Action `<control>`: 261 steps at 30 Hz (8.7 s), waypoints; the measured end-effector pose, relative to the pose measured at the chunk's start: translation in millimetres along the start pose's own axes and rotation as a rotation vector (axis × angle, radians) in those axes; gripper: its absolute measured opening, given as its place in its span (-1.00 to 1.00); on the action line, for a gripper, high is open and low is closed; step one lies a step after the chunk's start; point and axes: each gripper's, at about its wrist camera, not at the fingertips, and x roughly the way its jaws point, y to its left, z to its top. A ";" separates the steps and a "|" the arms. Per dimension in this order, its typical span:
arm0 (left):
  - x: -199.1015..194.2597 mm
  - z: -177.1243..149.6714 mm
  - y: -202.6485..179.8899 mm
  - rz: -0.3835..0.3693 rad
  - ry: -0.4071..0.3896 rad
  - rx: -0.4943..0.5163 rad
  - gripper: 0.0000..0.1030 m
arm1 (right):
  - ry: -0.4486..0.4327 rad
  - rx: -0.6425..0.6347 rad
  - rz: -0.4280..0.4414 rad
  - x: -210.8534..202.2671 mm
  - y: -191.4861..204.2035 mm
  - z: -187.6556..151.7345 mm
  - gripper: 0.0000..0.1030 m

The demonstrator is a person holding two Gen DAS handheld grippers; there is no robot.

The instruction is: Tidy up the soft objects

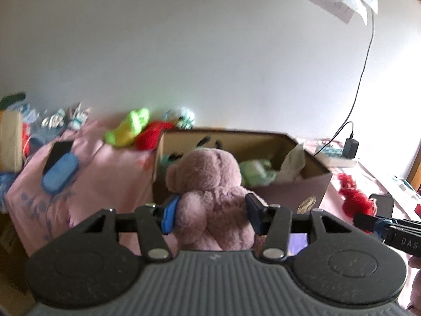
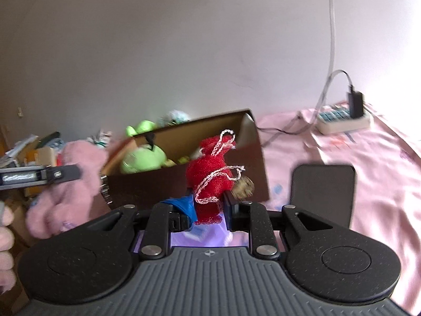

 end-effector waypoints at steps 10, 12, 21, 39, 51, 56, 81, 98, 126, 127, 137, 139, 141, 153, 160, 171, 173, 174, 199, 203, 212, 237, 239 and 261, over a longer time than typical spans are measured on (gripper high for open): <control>55.8 59.0 -26.2 -0.083 -0.027 0.075 0.02 | 0.074 -0.043 0.059 52.8 -0.1 62.9 -0.94; 72.1 67.7 -30.7 -0.092 -0.019 0.088 0.02 | 0.085 -0.051 0.054 64.7 -0.2 73.2 -0.94; 133.7 100.6 -33.0 -0.085 0.018 0.095 0.02 | 0.173 -0.021 0.027 128.3 -14.8 97.3 -0.94; 216.5 64.0 -25.0 -0.068 0.240 0.147 0.06 | 0.381 -0.057 -0.008 190.4 -21.0 80.3 -0.84; 174.9 77.1 -20.9 0.008 0.161 0.167 0.31 | 0.357 0.002 0.017 158.3 -25.8 96.6 -0.79; 149.5 78.5 -27.4 0.051 0.141 0.179 0.36 | 0.320 -0.016 0.021 135.8 -19.3 99.0 -0.78; 46.2 54.4 -57.5 0.231 0.163 0.119 0.44 | 0.223 0.007 -0.071 40.6 12.5 64.5 -0.72; 20.4 18.2 -63.4 0.302 0.237 0.053 0.49 | 0.279 0.064 -0.163 10.3 13.0 21.4 -0.68; 9.9 -10.2 -72.9 0.267 0.291 0.041 0.99 | 0.310 0.013 -0.272 -5.5 0.1 0.3 -0.65; 10.1 -10.4 -72.1 0.267 0.292 0.038 0.99 | 0.309 0.014 -0.277 -5.8 -0.2 0.5 -0.65; 10.5 -12.4 -72.6 0.259 0.299 0.031 0.99 | 0.329 0.030 -0.309 -4.9 -3.7 0.0 -0.63; 10.5 -12.4 -74.0 0.254 0.299 0.036 0.99 | 0.329 0.036 -0.311 -5.1 -4.5 0.2 -0.63; 10.6 -12.2 -75.1 0.252 0.299 0.041 0.99 | 0.324 0.036 -0.313 -5.7 -4.9 0.9 -0.62; 11.6 -7.5 -74.6 0.227 0.306 0.029 0.99 | 0.331 0.030 -0.315 -4.3 -6.7 5.3 -0.61; 10.3 -3.2 -74.8 0.221 0.303 0.032 0.99 | 0.335 0.015 -0.296 -1.5 -0.8 8.3 -0.60; 12.9 3.7 -71.0 0.235 0.294 0.028 0.99 | 0.318 -0.026 -0.286 3.1 5.9 14.1 -0.59; 13.3 6.2 -70.4 0.240 0.288 0.031 0.99 | 0.305 -0.039 -0.276 2.4 8.0 15.7 -0.59; 13.6 8.3 -70.6 0.242 0.284 0.033 0.99 | 0.297 -0.044 -0.274 2.1 9.1 16.5 -0.59; 37.9 22.9 -59.7 0.357 0.260 0.038 0.99 | 0.223 -0.079 -0.261 17.9 21.3 31.9 -0.58; 38.4 21.1 -58.6 0.354 0.268 0.030 0.99 | 0.224 -0.081 -0.260 18.0 22.6 30.4 -0.58; 33.1 16.0 -59.3 0.345 0.289 0.031 0.99 | 0.238 -0.074 -0.253 13.5 23.0 24.7 -0.57; 4.1 17.6 -71.3 0.362 0.250 0.061 0.99 | 0.258 -0.051 -0.247 -5.3 21.0 20.6 -0.55; 7.8 18.3 -69.4 0.361 0.257 0.051 0.99 | 0.255 -0.046 -0.256 -5.1 19.4 21.6 -0.54; 27.0 54.2 -62.5 0.347 0.190 0.075 0.99 | 0.260 -0.059 -0.260 39.6 15.5 53.6 -0.52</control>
